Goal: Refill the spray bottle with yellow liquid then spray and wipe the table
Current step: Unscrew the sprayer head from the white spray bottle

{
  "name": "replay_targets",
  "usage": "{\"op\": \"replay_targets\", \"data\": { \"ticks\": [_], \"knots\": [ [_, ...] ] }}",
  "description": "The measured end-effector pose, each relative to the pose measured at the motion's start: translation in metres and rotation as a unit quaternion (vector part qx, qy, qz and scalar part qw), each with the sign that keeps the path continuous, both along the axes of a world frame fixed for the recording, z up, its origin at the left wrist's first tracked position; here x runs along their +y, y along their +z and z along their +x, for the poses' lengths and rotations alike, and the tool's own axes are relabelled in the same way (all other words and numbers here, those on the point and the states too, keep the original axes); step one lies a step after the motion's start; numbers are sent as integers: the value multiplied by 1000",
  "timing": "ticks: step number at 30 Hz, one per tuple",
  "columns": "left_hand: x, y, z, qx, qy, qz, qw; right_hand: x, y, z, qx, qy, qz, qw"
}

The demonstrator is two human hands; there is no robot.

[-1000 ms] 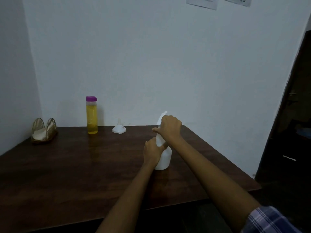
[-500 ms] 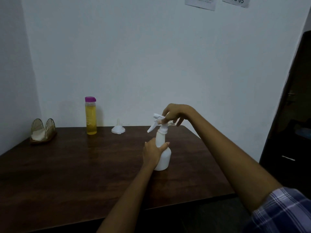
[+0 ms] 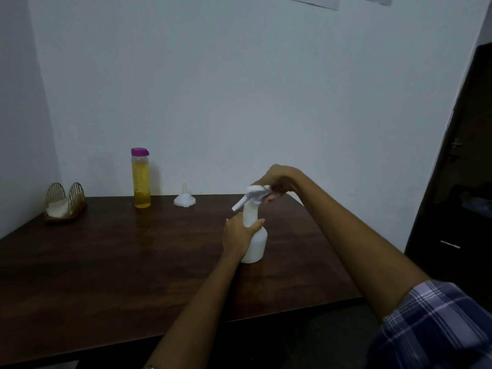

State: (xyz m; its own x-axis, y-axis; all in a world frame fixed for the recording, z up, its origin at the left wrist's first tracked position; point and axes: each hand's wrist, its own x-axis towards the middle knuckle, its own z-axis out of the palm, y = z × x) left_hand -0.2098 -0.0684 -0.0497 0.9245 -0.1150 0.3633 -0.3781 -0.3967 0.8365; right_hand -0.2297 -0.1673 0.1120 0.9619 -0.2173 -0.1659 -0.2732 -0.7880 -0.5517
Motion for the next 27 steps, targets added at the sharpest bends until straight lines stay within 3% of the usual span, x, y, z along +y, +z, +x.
{"op": "replay_targets", "data": {
  "ticks": [6, 8, 10, 12, 14, 18, 21, 27],
  "knots": [
    [0, 1, -3, -4, 5, -6, 1000, 8, 3, -10, 128, 40, -36, 990],
    [3, 1, -1, -7, 2, 15, 1000, 8, 2, -12, 125, 71, -43, 989],
    [3, 2, 0, -4, 3, 28, 1000, -4, 2, -18, 50, 75, -60, 994],
    [1, 4, -1, 0, -1, 29, 1000, -28, 1, -21, -103, 52, -32, 993],
    [0, 7, -1, 5, -6, 28, 1000, -51, -4, -28, -221, 41, 29, 974],
    [1, 10, -1, 21, -11, 37, 999, -79, -8, -37, -356, -15, 142, 924],
    [4, 11, -2, 23, -12, 43, 999, -96, 2, -44, -397, -49, 218, 890],
    [4, 10, -1, 28, -18, 42, 999, -116, -12, -60, -372, -99, 268, 883]
  ]
}}
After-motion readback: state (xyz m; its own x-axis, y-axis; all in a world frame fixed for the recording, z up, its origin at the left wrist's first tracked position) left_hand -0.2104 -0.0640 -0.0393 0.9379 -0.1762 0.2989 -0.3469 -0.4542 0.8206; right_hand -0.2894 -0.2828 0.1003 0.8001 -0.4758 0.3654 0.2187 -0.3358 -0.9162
